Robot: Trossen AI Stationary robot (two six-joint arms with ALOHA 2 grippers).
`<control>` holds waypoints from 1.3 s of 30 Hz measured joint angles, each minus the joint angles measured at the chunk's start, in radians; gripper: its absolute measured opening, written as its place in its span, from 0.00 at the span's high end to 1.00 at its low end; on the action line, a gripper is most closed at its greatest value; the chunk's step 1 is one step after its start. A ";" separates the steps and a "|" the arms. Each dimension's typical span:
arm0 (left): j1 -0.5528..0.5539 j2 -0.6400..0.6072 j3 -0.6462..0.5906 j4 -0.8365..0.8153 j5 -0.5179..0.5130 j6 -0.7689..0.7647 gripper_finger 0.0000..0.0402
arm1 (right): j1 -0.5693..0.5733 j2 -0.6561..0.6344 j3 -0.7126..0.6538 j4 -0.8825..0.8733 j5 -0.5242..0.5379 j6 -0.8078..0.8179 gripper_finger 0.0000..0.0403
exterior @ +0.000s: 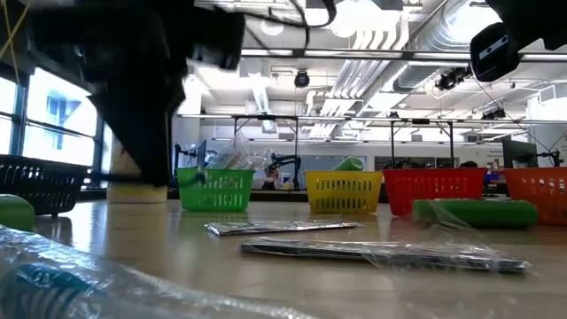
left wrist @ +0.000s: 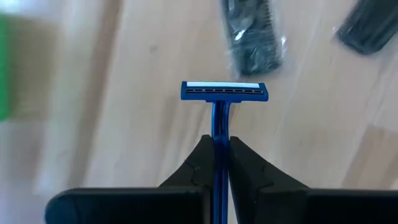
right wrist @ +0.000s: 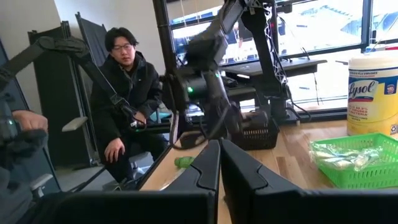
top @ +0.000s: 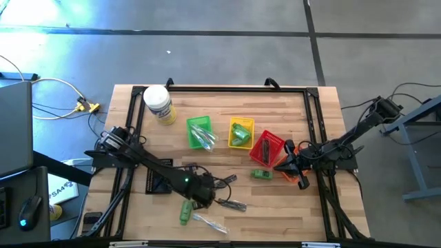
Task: Pick & Place Travel size toiletries
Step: Put the blue razor into the black bin
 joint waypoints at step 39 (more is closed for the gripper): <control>-0.307 -0.813 -0.514 -0.193 -0.116 -0.909 0.96 | 0.000 0.000 0.000 0.031 -0.063 -0.008 0.98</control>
